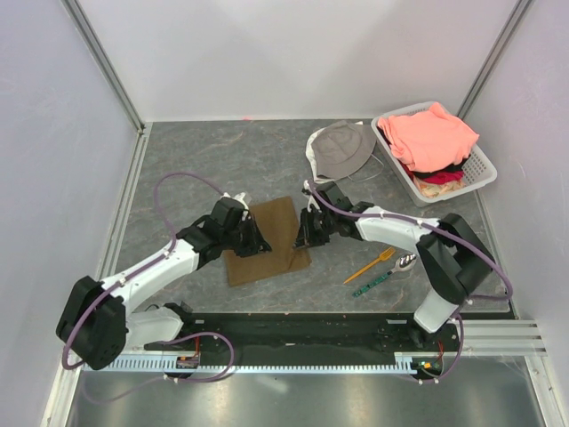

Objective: Fold the napkin into a case and place the utensils inside
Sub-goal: Fold the top corner of the square-folded napkin at the center of the board, then smooth out the upper triangle-folded napkin.

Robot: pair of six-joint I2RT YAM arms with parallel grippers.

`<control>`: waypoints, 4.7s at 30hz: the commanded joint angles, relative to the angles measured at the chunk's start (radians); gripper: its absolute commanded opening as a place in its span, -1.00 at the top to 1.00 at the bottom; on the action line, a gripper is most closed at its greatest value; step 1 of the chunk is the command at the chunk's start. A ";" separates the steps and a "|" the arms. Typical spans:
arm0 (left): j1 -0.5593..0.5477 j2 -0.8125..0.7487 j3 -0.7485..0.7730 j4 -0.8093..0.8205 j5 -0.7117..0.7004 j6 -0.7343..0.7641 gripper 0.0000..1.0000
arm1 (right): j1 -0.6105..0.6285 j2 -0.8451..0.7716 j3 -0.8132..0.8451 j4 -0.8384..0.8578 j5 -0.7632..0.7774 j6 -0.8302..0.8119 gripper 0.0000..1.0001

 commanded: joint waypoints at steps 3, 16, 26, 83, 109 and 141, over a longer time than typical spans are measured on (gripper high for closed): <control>0.001 -0.056 -0.007 -0.233 -0.313 -0.226 0.91 | 0.026 0.167 0.210 0.042 -0.058 -0.004 0.82; 0.003 -0.062 -0.143 -0.336 -0.370 -0.428 0.96 | 0.101 0.506 0.647 0.028 -0.121 0.020 0.84; 0.001 -0.217 -0.123 -0.410 -0.376 -0.424 0.96 | 0.113 0.626 0.795 0.086 -0.149 0.076 0.84; 0.233 -0.323 0.030 -0.553 -0.437 -0.284 0.95 | 0.112 0.804 0.931 0.254 -0.138 0.276 0.76; 0.233 -0.073 -0.046 -0.186 0.023 -0.160 0.92 | 0.029 0.720 0.915 0.209 -0.158 0.221 -0.01; 0.234 0.062 -0.036 -0.318 -0.173 -0.180 0.96 | -0.126 0.585 0.739 0.084 -0.072 -0.053 0.01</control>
